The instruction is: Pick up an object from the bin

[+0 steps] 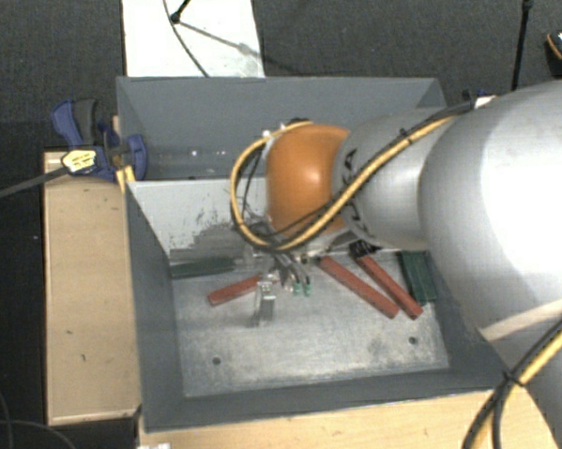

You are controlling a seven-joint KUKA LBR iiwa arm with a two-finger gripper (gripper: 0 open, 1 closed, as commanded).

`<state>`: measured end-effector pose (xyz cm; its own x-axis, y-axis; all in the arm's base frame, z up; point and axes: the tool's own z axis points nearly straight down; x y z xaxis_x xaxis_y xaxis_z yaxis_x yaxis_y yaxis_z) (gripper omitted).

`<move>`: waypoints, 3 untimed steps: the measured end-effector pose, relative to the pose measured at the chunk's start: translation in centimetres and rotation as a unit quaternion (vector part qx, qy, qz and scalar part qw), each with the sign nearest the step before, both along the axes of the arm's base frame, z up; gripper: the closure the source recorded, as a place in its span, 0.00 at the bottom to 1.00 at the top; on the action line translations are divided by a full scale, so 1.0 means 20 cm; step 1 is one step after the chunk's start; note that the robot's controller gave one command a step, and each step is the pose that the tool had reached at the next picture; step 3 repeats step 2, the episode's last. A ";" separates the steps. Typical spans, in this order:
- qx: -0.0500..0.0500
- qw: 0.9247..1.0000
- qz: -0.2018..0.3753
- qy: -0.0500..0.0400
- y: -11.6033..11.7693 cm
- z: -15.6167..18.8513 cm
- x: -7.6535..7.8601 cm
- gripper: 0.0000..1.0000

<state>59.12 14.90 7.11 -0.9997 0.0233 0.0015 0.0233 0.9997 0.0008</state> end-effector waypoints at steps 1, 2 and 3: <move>0.000 1.000 -0.002 -0.001 0.00 0.01 0.00 1.00; 0.002 1.000 -0.024 -0.006 0.07 0.70 -0.01 1.00; 0.002 1.000 -0.024 -0.006 0.07 0.70 -0.01 1.00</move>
Offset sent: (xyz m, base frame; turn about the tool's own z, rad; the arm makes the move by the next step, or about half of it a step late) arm 0.0000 0.0000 0.0000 0.0000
